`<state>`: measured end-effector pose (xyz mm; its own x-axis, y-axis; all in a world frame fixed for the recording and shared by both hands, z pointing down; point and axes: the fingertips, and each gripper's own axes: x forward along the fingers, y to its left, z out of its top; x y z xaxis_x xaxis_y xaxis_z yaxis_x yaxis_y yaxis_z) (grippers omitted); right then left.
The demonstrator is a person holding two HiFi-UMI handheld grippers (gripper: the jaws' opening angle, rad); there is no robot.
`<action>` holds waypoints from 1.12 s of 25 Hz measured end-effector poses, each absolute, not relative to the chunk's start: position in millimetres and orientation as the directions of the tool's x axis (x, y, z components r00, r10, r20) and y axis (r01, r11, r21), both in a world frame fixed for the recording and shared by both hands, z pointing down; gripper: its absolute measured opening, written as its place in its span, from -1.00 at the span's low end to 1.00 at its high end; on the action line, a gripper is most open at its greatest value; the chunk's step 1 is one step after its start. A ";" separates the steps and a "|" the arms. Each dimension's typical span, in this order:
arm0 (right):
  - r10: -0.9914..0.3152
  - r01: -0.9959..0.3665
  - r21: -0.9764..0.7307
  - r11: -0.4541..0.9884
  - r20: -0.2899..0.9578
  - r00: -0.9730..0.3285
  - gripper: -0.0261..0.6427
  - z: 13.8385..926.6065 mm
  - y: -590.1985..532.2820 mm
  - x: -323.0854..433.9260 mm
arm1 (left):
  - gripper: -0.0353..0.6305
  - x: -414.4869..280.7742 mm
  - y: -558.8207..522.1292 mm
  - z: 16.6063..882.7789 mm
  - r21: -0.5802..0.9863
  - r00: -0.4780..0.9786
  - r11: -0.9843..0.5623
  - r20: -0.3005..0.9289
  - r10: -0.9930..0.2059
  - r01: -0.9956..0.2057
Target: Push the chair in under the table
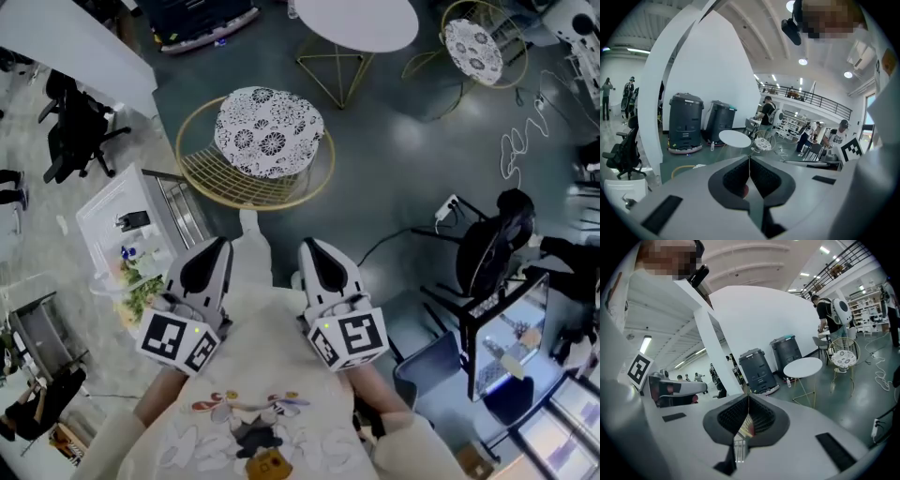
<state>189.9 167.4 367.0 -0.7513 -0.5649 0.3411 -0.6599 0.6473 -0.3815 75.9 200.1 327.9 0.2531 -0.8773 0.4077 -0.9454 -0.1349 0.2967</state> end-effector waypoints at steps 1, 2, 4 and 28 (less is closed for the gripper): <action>-0.564 -0.663 -0.379 0.646 0.349 -0.749 -0.90 366.5 157.3 174.3 | -0.85 58.4 192.4 326.7 0.302 0.257 -0.137 0.408 -0.876 -0.943; -0.566 -0.669 -0.376 0.641 0.356 -0.743 -0.90 365.5 148.2 159.4 | -0.86 41.2 185.2 325.9 0.307 0.261 -0.137 0.409 -0.875 -0.942; -0.574 -0.681 -0.383 0.624 0.366 -0.732 -0.90 363.7 133.4 132.8 | -0.86 8.7 172.1 327.3 0.317 0.265 -0.135 0.414 -0.871 -0.939; -0.395 -0.679 -0.724 -0.118 0.662 -0.637 -0.66 513.2 80.5 91.1 | -0.84 -82.8 119.9 483.8 0.543 0.257 0.248 0.689 -0.678 -0.802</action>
